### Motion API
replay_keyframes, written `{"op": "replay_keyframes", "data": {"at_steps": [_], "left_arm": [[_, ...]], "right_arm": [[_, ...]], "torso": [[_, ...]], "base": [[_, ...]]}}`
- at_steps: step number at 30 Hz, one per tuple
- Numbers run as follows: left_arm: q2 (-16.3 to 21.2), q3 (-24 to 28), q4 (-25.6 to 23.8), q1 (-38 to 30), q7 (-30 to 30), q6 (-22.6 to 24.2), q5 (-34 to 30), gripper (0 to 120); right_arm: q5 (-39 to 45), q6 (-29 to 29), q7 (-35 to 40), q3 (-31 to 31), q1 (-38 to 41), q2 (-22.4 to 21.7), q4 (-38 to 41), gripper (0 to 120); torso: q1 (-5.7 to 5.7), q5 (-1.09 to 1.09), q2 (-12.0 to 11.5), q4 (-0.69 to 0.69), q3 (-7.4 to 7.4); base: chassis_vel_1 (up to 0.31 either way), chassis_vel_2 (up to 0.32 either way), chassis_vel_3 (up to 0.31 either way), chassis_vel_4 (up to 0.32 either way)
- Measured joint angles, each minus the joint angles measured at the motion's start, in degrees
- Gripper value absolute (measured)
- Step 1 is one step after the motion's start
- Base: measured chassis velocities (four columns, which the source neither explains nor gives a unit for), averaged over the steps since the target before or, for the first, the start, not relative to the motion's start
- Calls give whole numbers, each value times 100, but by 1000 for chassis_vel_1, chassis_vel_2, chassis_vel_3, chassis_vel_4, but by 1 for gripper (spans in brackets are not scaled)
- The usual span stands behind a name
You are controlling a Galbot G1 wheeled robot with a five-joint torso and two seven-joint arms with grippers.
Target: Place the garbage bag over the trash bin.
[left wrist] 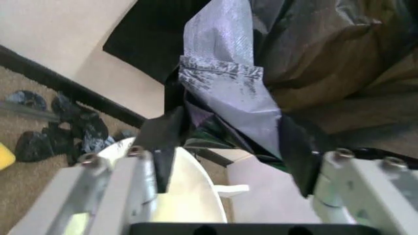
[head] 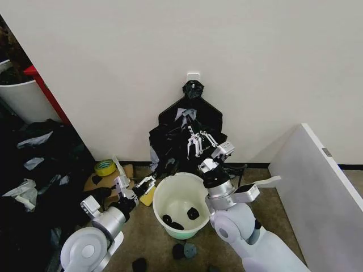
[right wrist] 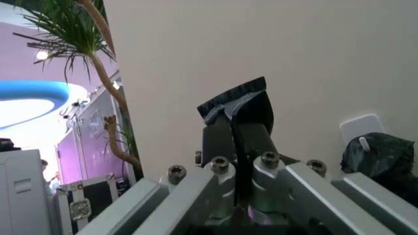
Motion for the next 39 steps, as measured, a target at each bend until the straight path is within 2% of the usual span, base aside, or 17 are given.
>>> {"op": "replay_keyframes", "data": {"at_steps": [5, 6, 8, 10, 12, 21, 27, 32, 34, 35, 39], "left_arm": [[43, 26, 65, -65, 98, -5, 157, 29], [43, 26, 65, -65, 98, -5, 157, 29], [28, 30, 120, -125, 120, -12, 213, 21], [17, 17, 127, -145, 135, -16, 241, 21], [16, -3, 124, -155, 151, -18, 259, 26], [44, -81, 46, -183, 179, -20, 279, 27], [43, -119, 41, -199, 183, -20, 304, 32], [37, -151, 19, -197, 182, -20, 321, 42], [42, -160, 19, -196, 176, -20, 327, 54], [42, -160, 19, -196, 176, -20, 327, 54], [39, -159, 34, -196, 172, -13, 335, 67]], "right_arm": [[-27, 29, -33, -8, -12, 15, -32, 0], [-27, 29, -33, -8, -12, 15, -32, 0], [-31, 34, -46, -15, -16, 13, -33, 0], [-32, 35, -57, -25, -15, 9, -33, 0], [-37, 40, -68, -29, -20, 8, -33, 0], [-61, 65, -91, -32, -47, 8, -34, 0], [-61, 81, -114, -28, -58, 4, -31, 0], [-61, 92, -127, -19, -61, 1, -30, 0], [-61, 94, -128, -17, -60, 0, -29, 0], [-61, 94, -128, -17, -60, 0, -29, 0], [-61, 99, -130, -16, -58, 0, -22, 0]], "torso": [[0, 0, 0, 0, 0], [0, 0, 0, 0, 0], [0, 0, 0, 0, 0], [0, 0, 0, 0, 0], [0, 0, 0, 0, 0], [0, 0, 0, 0, 0], [0, 0, 0, 0, 0], [0, 0, 0, 0, 0], [0, 0, 0, 0, 0], [0, 0, 0, 0, 0], [0, 0, 0, 0, 0]], "base": [[0, 0, 0, 0], [0, 0, 0, 0], [0, 0, 0, 0], [0, 0, 0, 0], [0, 0, 0, 0], [0, 0, 0, 0], [0, 0, 0, 0], [0, 0, 0, 0], [0, 0, 0, 0], [0, 0, 0, 0], [0, 0, 0, 0]]}}
